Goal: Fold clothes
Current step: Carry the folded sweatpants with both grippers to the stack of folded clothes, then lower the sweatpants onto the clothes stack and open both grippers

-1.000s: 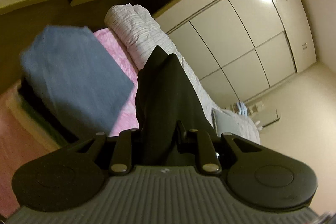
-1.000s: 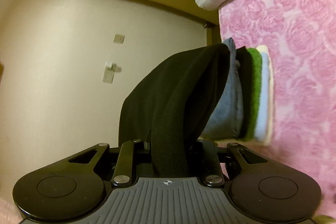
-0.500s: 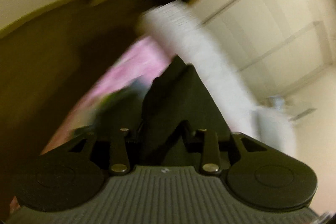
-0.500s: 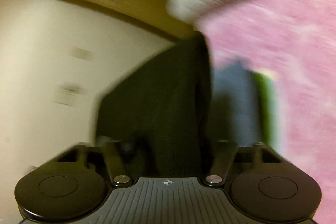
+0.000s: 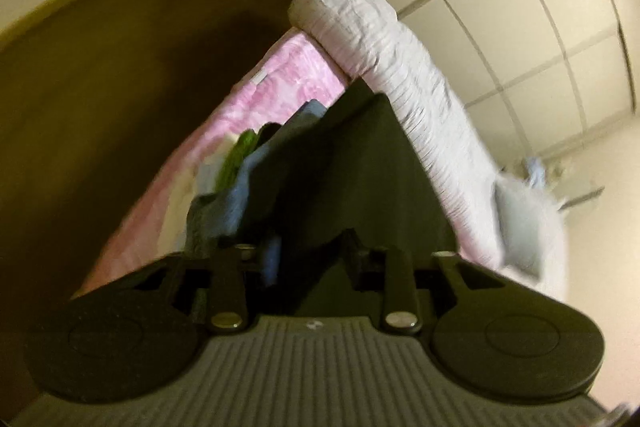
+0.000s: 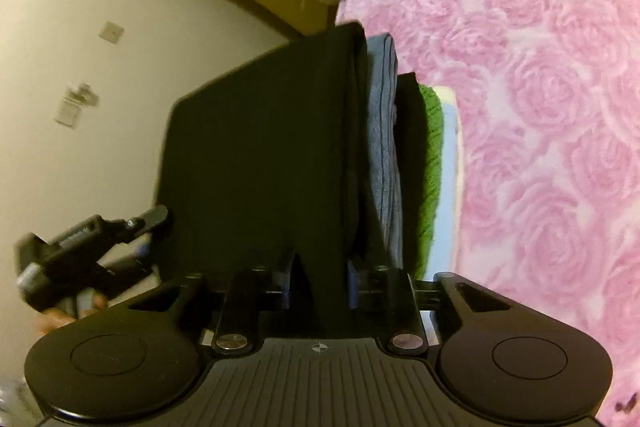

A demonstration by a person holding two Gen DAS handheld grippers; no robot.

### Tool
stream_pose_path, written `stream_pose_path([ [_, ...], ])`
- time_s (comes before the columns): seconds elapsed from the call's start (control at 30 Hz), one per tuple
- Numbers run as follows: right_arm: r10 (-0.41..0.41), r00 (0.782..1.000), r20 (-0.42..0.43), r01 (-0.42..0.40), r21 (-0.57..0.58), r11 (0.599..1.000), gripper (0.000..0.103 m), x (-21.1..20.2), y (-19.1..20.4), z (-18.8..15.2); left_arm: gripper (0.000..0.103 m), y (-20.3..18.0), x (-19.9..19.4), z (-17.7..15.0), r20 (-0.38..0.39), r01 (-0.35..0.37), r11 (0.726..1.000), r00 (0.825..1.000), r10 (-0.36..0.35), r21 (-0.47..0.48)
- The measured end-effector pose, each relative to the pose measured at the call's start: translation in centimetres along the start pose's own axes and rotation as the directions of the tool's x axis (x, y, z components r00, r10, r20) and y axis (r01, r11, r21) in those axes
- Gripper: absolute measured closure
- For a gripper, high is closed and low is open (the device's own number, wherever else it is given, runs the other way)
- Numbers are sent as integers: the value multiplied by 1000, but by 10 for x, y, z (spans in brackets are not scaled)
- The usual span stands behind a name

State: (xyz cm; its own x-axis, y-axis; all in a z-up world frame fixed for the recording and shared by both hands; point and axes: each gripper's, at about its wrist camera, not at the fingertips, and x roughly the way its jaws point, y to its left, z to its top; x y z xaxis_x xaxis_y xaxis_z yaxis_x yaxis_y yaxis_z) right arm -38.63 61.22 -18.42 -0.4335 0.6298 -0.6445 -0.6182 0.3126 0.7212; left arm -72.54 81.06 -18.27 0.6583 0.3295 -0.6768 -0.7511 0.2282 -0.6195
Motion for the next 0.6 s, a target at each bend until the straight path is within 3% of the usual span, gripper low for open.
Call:
stream_pose_path([
  [0.13, -27, 999, 18, 28, -18, 999, 82, 5, 9, -9, 87, -10, 20, 19, 32, -24, 997, 999, 22, 73],
  [0.23, -51, 998, 33, 52, -52, 997, 73, 10, 13, 3, 83, -8, 29, 21, 1, -35, 996, 999, 35, 82],
  [0.3, -66, 997, 43, 70, -76, 995, 61, 13, 16, 12, 82, -14, 21, 22, -7, -32, 993, 999, 33, 115],
  [0.4, -89, 994, 60, 95, -112, 989, 55, 18, 19, 25, 75, -20, 12, 30, 1, -30, 992, 1000, 30, 126],
  [0.57, -126, 988, 89, 139, -170, 976, 54, 27, 25, 47, 72, -35, 27, 49, 23, -29, 987, 999, 26, 161],
  [0.6, -133, 987, 95, 148, -181, 972, 61, 29, 26, 51, 74, -38, 36, 52, 22, -34, 984, 999, 31, 172],
])
